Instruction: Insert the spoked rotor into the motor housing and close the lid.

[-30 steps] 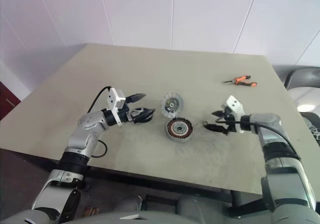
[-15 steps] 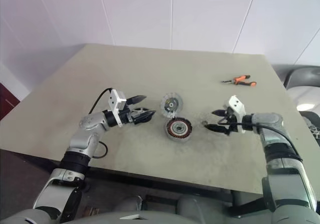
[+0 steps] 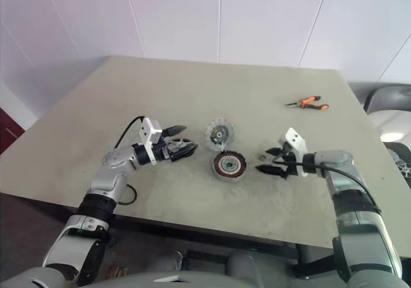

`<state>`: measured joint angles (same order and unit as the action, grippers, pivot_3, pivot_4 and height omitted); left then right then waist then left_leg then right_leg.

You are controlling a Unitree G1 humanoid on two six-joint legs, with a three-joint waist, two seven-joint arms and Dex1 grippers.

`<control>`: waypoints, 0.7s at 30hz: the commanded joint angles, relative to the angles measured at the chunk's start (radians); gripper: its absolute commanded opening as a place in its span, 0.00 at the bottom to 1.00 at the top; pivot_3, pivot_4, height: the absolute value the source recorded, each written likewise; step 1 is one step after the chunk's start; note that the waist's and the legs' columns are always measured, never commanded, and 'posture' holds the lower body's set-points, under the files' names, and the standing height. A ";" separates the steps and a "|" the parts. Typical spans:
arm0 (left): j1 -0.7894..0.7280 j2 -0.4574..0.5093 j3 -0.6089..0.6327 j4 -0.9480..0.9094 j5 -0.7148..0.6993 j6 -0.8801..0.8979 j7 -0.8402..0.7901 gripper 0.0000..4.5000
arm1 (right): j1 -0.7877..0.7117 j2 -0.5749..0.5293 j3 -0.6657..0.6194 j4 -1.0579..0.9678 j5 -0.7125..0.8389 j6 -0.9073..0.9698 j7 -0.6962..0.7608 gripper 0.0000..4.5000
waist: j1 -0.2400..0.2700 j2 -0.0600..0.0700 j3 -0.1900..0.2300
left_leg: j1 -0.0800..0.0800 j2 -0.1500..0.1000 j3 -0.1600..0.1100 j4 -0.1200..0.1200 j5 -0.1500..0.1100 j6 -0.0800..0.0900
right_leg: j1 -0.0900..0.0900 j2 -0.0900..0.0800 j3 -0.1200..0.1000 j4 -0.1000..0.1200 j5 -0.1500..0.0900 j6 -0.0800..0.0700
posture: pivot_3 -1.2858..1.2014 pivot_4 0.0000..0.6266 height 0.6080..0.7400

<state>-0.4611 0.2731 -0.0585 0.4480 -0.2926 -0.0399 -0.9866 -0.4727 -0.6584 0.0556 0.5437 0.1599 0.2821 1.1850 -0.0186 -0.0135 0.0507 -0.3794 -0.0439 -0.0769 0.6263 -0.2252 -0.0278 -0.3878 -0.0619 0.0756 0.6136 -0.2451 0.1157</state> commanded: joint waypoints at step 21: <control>-0.034 -0.007 0.009 -0.017 0.005 -0.017 0.007 0.98 | -0.001 -0.037 -0.014 -0.074 0.010 0.100 -0.053 0.97 | 0.004 0.000 0.000 | -0.003 0.000 0.000 0.002 0.000 0.000 | -0.001 0.000 0.000 -0.001 0.000 0.000 | 0.52 0.00 1.00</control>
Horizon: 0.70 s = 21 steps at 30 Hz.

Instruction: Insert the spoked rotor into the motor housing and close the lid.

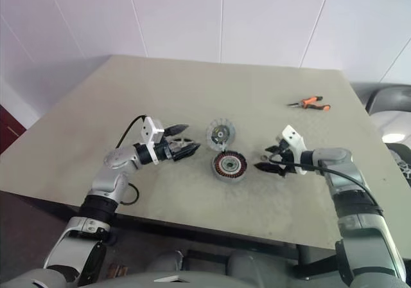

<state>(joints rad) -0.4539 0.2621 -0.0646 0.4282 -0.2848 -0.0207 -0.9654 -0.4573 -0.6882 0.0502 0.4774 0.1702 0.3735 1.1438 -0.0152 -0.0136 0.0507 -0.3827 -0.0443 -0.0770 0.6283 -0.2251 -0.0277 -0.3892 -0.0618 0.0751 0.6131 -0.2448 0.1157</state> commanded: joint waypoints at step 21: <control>-0.085 -0.050 -0.011 -0.025 0.034 -0.002 0.037 0.98 | -0.016 -0.011 0.032 0.001 -0.065 0.013 -0.062 0.60 | 0.002 0.000 0.000 | 0.000 0.000 -0.001 0.000 0.000 0.000 | 0.000 0.000 0.000 0.000 0.001 -0.001 | 0.52 0.00 1.00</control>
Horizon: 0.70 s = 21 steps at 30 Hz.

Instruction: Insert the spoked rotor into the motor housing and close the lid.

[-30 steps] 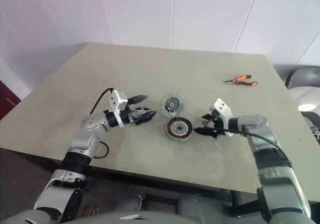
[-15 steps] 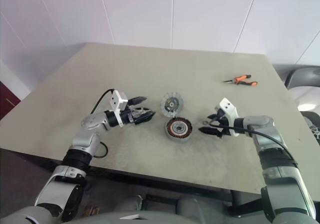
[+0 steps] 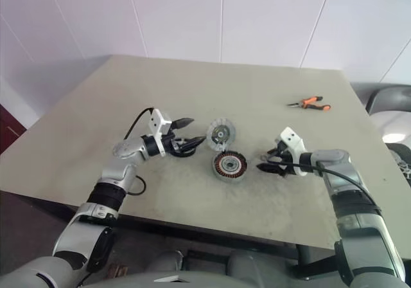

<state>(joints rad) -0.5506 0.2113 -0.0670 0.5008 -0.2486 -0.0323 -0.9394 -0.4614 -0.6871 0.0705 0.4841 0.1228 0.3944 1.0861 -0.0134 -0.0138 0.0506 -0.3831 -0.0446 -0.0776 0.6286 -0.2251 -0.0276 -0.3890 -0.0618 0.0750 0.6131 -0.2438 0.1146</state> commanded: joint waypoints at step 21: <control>0.137 0.084 0.018 -0.232 -0.041 0.037 -0.023 0.98 | -0.134 0.079 -0.115 -0.213 0.199 0.181 -0.024 0.17 | -0.003 0.002 0.001 | 0.001 0.001 0.000 0.001 0.000 0.000 | 0.000 0.001 0.000 0.002 0.001 -0.001 | 0.52 0.00 1.00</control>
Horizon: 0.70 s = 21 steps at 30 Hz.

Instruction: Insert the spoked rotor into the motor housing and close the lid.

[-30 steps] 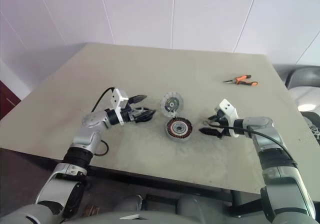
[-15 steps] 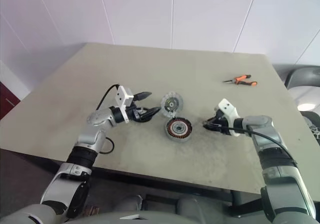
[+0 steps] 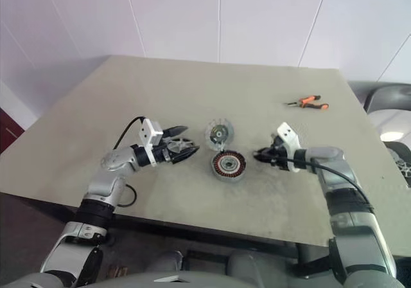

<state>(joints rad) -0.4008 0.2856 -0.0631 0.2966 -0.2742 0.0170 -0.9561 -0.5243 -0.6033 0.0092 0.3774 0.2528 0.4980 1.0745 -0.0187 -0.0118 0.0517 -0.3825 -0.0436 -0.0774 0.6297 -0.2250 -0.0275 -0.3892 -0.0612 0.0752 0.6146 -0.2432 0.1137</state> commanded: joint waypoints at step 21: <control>-0.100 0.006 0.020 0.110 -0.013 -0.051 -0.036 0.98 | 0.208 -0.103 0.103 -0.477 0.058 0.096 -0.010 0.17 | 0.007 -0.001 0.000 | -0.007 0.000 -0.002 0.001 0.000 0.000 | -0.005 -0.001 -0.004 -0.002 -0.001 0.001 | 0.52 0.00 1.00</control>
<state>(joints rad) -0.4857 0.2802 -0.0606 0.4538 -0.2726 -0.0290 -0.9859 -0.2846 -0.7057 0.1368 -0.0999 0.3061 0.6166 1.0665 -0.0114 -0.0132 0.0520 -0.3894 -0.0435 -0.0791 0.6307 -0.2253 -0.0274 -0.3938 -0.0622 0.0716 0.6126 -0.2440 0.1150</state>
